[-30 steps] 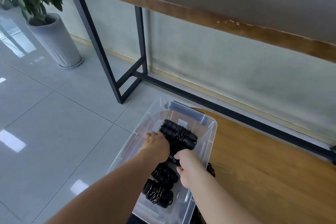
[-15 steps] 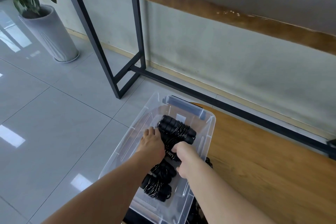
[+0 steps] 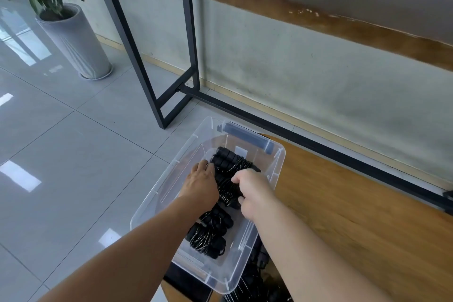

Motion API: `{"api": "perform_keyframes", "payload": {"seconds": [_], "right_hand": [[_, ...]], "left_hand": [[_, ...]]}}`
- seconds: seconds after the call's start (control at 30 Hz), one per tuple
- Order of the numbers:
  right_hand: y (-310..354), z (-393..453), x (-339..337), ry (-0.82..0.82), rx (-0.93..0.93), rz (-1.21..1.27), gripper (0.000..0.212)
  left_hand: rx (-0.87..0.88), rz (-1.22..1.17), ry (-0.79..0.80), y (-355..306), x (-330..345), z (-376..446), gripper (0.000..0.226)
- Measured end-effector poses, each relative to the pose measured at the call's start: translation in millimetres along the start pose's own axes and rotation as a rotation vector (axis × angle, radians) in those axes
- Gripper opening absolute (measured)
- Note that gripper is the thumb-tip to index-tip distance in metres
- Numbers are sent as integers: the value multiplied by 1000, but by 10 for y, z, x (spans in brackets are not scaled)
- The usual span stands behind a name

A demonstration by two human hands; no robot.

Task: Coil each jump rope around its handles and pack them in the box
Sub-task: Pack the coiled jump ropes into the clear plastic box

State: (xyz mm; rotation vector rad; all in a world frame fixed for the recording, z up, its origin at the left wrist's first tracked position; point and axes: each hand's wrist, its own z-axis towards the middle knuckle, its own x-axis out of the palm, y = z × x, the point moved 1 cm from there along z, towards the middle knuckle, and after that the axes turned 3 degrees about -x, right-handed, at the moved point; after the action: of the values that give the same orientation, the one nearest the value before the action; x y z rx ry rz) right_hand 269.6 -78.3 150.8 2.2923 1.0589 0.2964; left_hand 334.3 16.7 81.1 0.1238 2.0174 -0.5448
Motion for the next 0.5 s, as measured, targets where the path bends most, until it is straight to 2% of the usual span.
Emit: {"api": "perform_keyframes", "payload": {"seconds": [0.13,0.17,0.23,0.27,0.4,0.5], "right_hand": [[181,-123,-236,103,-140,48,18],[212,-143,-336,110,-187,35,21],[255,-108,-579,105,-305,-21,49],[278,-100,-697,81,-347,-40,54],[234,12,-1220,-17,-388,45,38],[88,139,-1544,-47,-349,107,31]], "left_hand": [[-5,-80,-109,-128,-99,-61,58],[-4,-125,-153,-193,-134,-97,58],[8,-215,-262,-381,-206,-188,52],[31,-266,-318,-504,-228,-249,47],[252,-414,-495,-1102,-191,-574,32],[416,-456,-515,-1477,51,-835,26]]}}
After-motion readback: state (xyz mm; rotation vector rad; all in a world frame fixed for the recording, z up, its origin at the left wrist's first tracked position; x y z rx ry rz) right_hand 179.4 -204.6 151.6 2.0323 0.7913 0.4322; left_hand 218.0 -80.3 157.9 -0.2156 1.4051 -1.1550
